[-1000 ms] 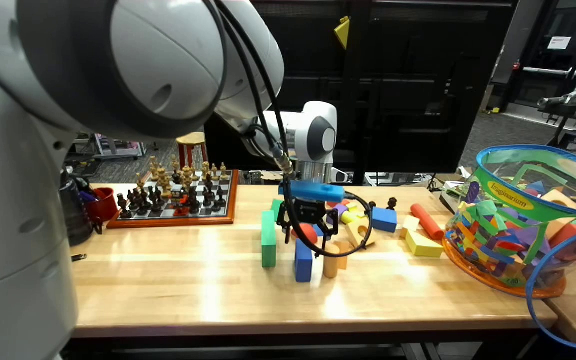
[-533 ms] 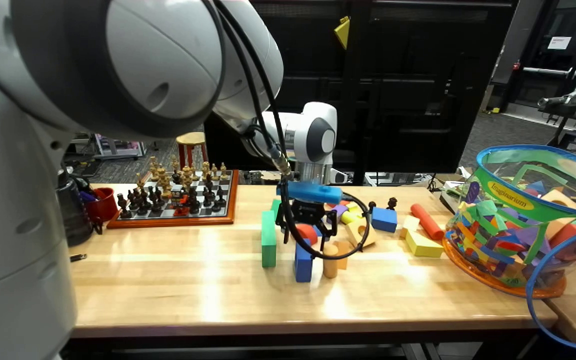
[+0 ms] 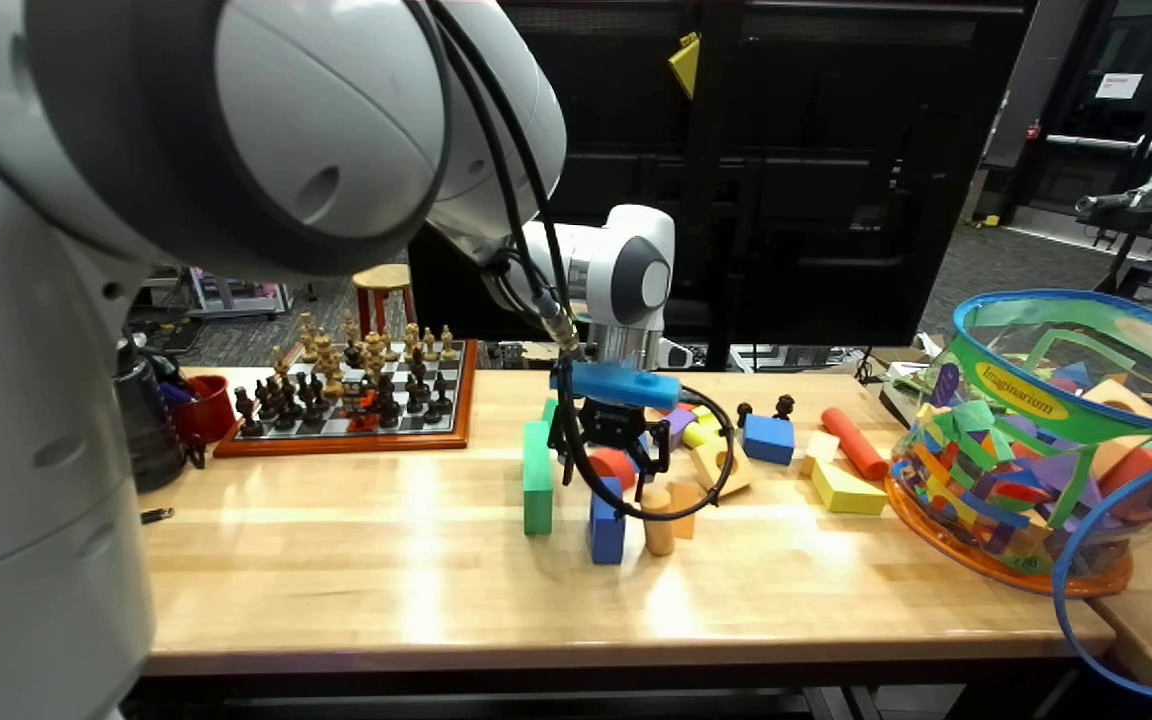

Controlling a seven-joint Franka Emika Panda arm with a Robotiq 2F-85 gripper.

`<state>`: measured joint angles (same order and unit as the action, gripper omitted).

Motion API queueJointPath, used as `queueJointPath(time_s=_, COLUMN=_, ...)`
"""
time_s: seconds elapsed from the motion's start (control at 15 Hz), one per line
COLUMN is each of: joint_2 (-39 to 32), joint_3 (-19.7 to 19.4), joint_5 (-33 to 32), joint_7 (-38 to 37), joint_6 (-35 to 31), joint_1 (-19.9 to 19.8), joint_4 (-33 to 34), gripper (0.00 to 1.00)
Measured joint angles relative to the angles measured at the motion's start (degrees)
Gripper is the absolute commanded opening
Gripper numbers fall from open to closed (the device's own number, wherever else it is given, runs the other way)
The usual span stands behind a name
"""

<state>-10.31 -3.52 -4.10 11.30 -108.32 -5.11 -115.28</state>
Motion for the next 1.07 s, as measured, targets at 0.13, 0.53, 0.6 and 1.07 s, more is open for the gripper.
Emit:
queueJointPath(time_s=0.13, joint_2=0.0, joint_3=0.0, joint_5=0.65, joint_7=0.0, joint_6=-0.02, joint_1=-0.04, joint_4=0.0, gripper=1.0)
queueJointPath(time_s=0.53, joint_2=0.0, joint_3=-0.02, joint_5=3.32, joint_7=0.34, joint_6=-0.12, joint_1=-0.33, joint_4=-0.01, gripper=0.69)
queueJointPath(time_s=0.6, joint_2=-0.01, joint_3=-0.02, joint_5=3.81, joint_7=0.67, joint_6=-0.12, joint_1=-0.42, joint_4=-0.04, gripper=0.61)
queueJointPath(time_s=1.07, joint_2=-0.2, joint_3=-0.26, joint_5=5.1, joint_7=3.6, joint_6=-0.38, joint_1=-1.15, joint_4=-0.68, gripper=0.2)
